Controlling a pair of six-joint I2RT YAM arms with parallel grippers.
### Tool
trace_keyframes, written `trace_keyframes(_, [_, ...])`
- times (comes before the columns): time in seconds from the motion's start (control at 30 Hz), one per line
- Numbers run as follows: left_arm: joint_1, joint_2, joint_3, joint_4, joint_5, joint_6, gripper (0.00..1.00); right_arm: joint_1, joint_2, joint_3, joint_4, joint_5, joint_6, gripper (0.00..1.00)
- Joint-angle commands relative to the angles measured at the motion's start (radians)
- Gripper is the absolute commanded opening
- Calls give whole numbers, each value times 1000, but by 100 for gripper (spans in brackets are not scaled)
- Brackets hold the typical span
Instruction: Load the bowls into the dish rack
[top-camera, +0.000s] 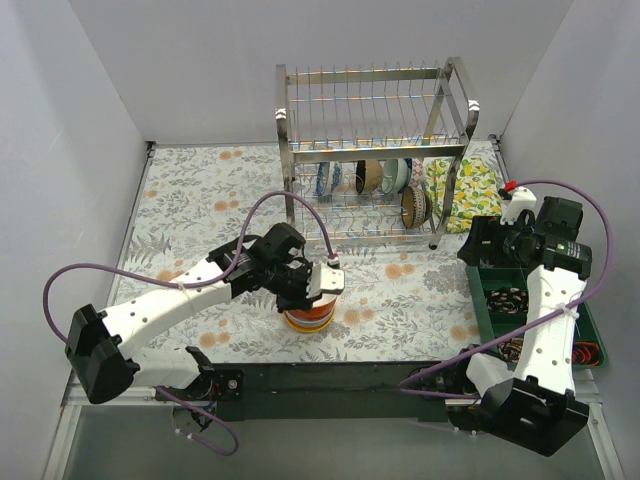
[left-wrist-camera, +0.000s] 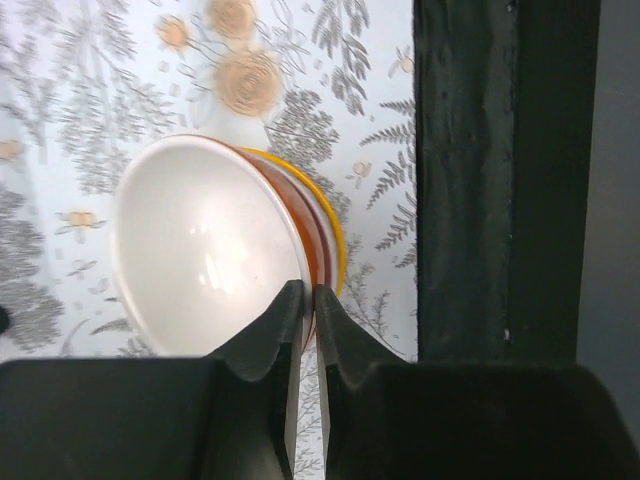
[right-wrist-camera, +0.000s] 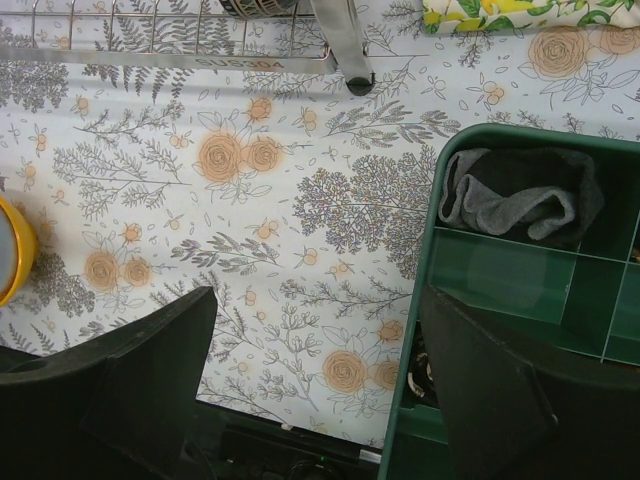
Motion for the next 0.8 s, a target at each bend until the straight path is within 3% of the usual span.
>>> trace_keyframes(0.0, [0, -36, 125, -50, -84, -1, 0, 3, 12, 20, 32, -22, 15, 90])
trace_keyframes(0.37, [14, -88, 183, -54, -222, 24, 0, 3, 50, 35, 49, -21, 21, 90])
trace_keyframes(0.57, [218, -114, 171, -38, -257, 142, 0, 3, 61, 35, 51, -19, 21, 90])
trace_keyframes(0.77, [377, -113, 15, 29, -283, 188, 0, 3, 78, 32, 54, -11, 20, 90])
